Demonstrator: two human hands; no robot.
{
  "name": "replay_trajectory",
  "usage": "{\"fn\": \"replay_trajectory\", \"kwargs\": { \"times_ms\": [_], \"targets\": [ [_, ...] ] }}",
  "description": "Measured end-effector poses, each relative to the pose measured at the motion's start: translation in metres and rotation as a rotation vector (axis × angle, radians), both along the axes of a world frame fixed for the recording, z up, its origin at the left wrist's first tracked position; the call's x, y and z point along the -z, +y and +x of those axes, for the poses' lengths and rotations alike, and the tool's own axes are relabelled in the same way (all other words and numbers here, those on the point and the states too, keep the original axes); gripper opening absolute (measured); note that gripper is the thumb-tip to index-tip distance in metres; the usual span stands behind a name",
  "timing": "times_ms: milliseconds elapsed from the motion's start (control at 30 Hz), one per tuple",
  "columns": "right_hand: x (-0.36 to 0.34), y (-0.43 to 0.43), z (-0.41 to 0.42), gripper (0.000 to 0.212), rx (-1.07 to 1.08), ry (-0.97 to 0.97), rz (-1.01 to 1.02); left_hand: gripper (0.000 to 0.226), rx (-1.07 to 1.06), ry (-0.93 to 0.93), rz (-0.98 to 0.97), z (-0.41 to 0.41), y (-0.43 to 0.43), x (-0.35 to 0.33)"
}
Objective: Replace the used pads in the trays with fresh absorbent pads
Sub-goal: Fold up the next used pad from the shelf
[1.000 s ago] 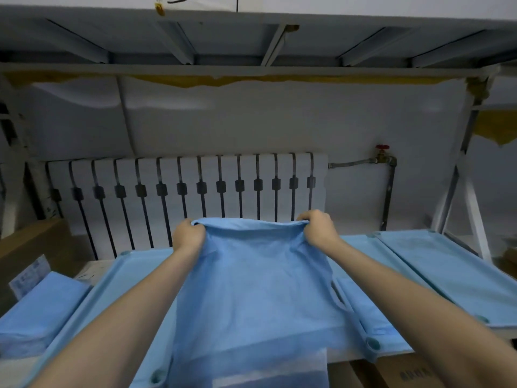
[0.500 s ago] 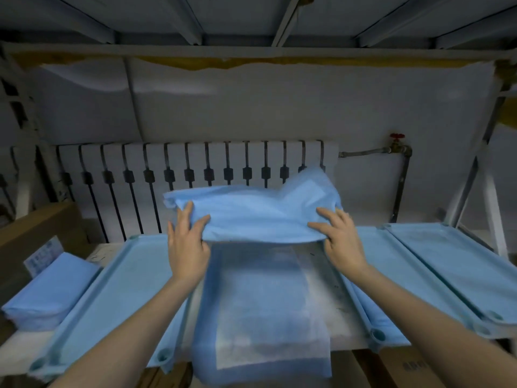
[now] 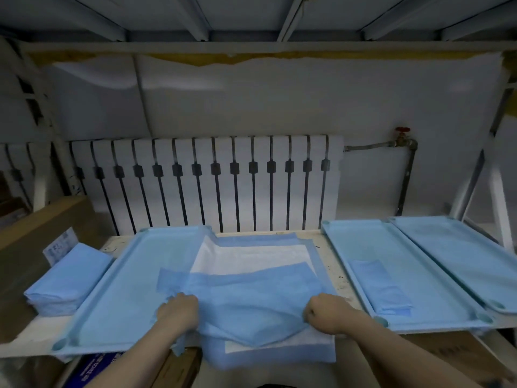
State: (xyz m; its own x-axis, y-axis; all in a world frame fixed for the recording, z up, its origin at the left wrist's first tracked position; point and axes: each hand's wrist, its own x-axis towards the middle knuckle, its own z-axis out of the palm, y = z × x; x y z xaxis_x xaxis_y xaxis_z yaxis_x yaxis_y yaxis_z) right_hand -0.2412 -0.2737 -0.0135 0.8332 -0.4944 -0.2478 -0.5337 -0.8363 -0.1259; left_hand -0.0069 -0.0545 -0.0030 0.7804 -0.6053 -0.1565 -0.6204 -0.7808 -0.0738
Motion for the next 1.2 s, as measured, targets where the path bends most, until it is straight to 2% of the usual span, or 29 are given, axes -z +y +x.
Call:
{"fn": "replay_trajectory", "kwargs": {
  "times_ms": [67,167,233,267,367,433,533,633,700,733,800,867,1000,1100,1200],
  "targets": [
    [-0.001,-0.003,0.003,0.025,0.018,-0.005,-0.032,0.042,-0.019,-0.015,0.014,-0.003,-0.007,-0.011],
    [0.000,-0.006,0.011,0.029,0.057,-0.055,-0.051,0.038,-0.048,-0.105,-0.082,-0.005,-0.012,-0.023],
    [0.002,-0.009,0.018,0.020,0.097,-0.099,-0.060,0.040,-0.038,-0.120,-0.118,0.003,-0.013,-0.023],
    [0.005,-0.012,0.022,0.018,0.122,-0.122,-0.057,0.043,-0.034,-0.099,-0.127,0.008,-0.013,-0.021],
    [0.012,-0.024,0.030,0.033,0.210,-0.130,-0.027,0.058,0.005,-0.026,-0.124,0.027,-0.016,-0.012],
    [0.016,-0.033,0.035,0.027,0.262,-0.128,0.010,0.067,0.019,0.028,-0.109,0.036,-0.019,-0.007],
    [0.022,-0.048,0.044,0.017,0.352,-0.143,0.091,0.071,0.015,0.135,-0.121,0.049,-0.026,0.000],
    [0.026,-0.060,0.054,0.031,0.457,-0.169,0.116,0.070,0.015,0.242,-0.174,0.057,-0.031,0.002],
    [0.027,-0.068,0.060,0.043,0.510,-0.200,0.132,0.065,-0.008,0.207,-0.195,0.061,-0.033,0.004],
    [0.027,-0.071,0.061,0.042,0.518,-0.207,0.149,0.059,-0.017,0.172,-0.206,0.063,-0.034,0.004],
    [0.028,-0.076,0.062,0.029,0.511,-0.225,0.169,0.043,-0.028,0.115,-0.210,0.064,-0.035,0.002],
    [0.031,-0.080,0.061,0.030,0.533,-0.309,0.190,0.031,-0.039,0.040,-0.175,0.062,-0.036,-0.002],
    [0.030,-0.077,0.059,0.017,0.565,-0.449,0.200,0.020,-0.052,-0.128,-0.077,0.050,-0.039,-0.015],
    [0.032,-0.071,0.060,0.020,0.533,-0.491,0.142,0.019,-0.021,-0.146,-0.070,0.038,-0.044,-0.025],
    [0.031,-0.064,0.058,0.020,0.489,-0.617,0.145,0.007,0.002,-0.067,-0.160,0.029,-0.047,-0.035]
  ]
}}
